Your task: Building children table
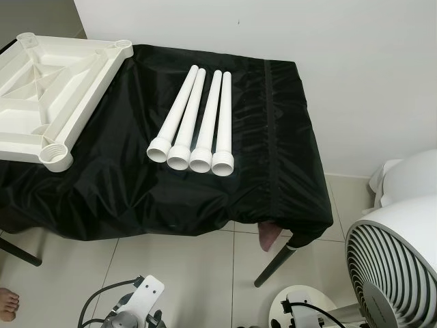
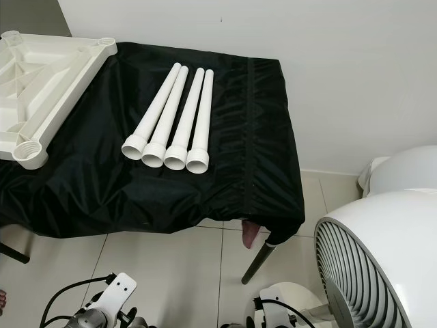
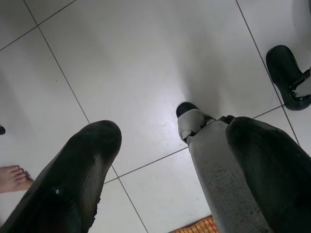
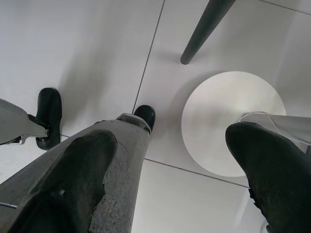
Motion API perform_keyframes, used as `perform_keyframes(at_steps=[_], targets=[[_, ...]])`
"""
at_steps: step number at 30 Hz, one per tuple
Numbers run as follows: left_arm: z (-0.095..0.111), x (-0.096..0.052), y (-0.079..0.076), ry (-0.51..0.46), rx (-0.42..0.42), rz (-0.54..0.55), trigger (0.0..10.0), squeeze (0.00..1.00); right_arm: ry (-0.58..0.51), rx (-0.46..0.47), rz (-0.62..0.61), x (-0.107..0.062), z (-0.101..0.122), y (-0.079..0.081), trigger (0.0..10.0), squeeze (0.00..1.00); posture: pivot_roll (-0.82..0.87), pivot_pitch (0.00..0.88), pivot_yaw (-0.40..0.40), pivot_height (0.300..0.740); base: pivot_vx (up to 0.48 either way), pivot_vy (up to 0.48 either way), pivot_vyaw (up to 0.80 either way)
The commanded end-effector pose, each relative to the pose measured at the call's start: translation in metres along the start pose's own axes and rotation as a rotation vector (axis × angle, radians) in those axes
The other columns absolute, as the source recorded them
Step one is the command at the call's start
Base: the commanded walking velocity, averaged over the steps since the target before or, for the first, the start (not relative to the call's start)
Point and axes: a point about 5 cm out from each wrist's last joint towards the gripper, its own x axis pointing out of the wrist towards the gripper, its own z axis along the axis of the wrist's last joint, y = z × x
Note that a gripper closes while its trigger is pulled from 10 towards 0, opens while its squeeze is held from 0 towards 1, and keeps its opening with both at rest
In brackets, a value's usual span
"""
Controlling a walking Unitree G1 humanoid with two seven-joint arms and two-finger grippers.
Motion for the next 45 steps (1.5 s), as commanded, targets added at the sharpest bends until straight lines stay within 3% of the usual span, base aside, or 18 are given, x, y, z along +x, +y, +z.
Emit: perform_keyframes(at_steps=[1,5,9,14,16,26,39,45], targets=[[-0.017,-0.003,-0.018,0.032,0.028,-0.009,10.0,0.00,0.107,0.236,-0.074,-0.015,-0.044,0.027,10.0,0.00,-0.05,0.091,0.074,0.740,0.000,0.000,0.00],[-0.017,-0.003,-0.015,0.041,-0.066,-0.038,10.0,0.00,0.122,0.216,-0.034,-0.015,-0.046,0.028,10.0,0.00,-0.04,0.087,0.067,0.740,0.000,0.000,0.00],[-0.007,0.000,-0.013,0.027,-0.051,-0.075,10.0,0.00,0.127,0.103,0.062,-0.014,-0.043,0.032,10.0,0.00,-0.03,0.047,0.035,0.740,0.000,0.000,0.00],[-0.003,0.001,-0.012,0.037,-0.002,-0.086,10.0,0.00,0.127,0.013,0.062,-0.011,-0.036,0.024,10.0,0.00,-0.04,0.030,0.020,0.740,0.000,0.000,0.00],[0.001,0.002,-0.009,0.019,0.010,-0.070,10.0,0.00,0.106,0.045,0.022,-0.008,-0.029,0.014,10.0,0.00,-0.03,0.029,0.021,0.740,0.000,0.000,0.00],[0.018,0.005,-0.011,-0.055,-0.035,-0.082,10.0,0.00,0.064,0.038,-0.021,-0.004,-0.016,0.000,10.0,0.00,-0.03,0.023,0.018,0.740,0.000,0.000,0.00],[0.016,0.004,-0.008,-0.056,-0.074,-0.037,10.0,0.00,0.052,0.013,-0.013,-0.004,-0.016,0.008,10.0,0.00,-0.03,0.019,0.015,0.740,0.000,0.000,0.00],[0.010,0.004,-0.014,-0.023,-0.087,-0.046,10.0,0.00,0.035,0.053,-0.039,-0.005,-0.017,0.008,10.0,0.00,-0.04,0.019,0.027,0.740,0.000,0.000,0.00]])
